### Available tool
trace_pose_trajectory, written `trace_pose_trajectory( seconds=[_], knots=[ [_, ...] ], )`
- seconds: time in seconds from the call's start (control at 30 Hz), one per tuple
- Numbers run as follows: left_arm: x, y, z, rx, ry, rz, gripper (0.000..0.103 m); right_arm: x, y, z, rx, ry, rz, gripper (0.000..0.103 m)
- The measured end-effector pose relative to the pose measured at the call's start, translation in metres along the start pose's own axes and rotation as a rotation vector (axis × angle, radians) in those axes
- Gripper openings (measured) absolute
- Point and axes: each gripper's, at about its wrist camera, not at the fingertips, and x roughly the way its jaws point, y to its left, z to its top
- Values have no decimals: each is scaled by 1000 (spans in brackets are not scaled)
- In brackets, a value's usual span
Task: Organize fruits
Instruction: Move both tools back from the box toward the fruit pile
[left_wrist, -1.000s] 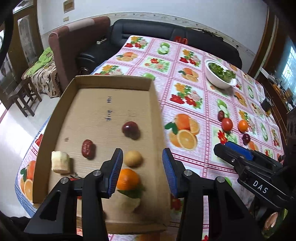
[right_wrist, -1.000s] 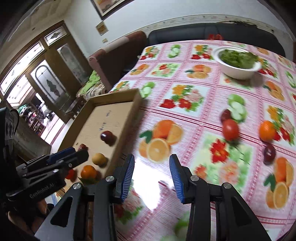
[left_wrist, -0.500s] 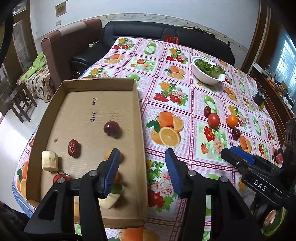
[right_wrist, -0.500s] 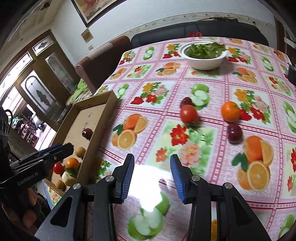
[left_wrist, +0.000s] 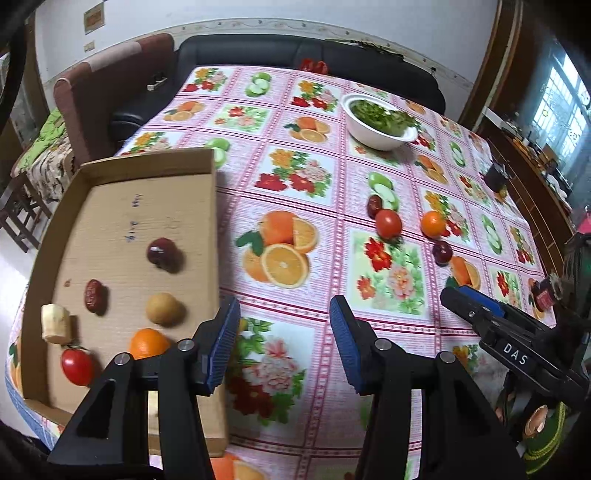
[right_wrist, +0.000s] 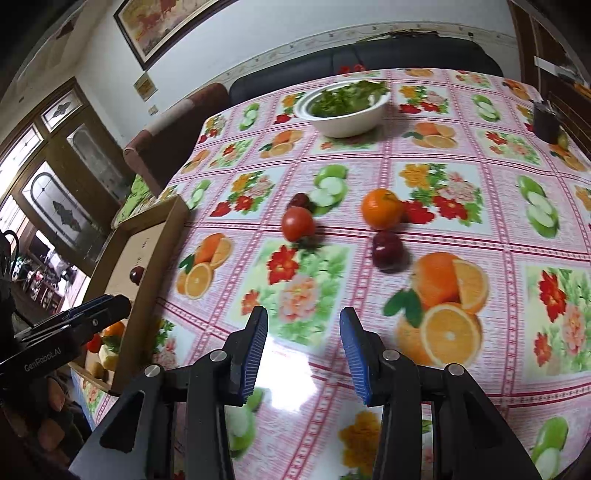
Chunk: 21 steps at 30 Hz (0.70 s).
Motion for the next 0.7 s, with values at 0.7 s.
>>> trace_pose_trajectory(
  seconds=[0.7],
  knots=[
    [56,-59,27,16,83,-160,49,19,-37,20,23,-13,-95,43]
  ],
)
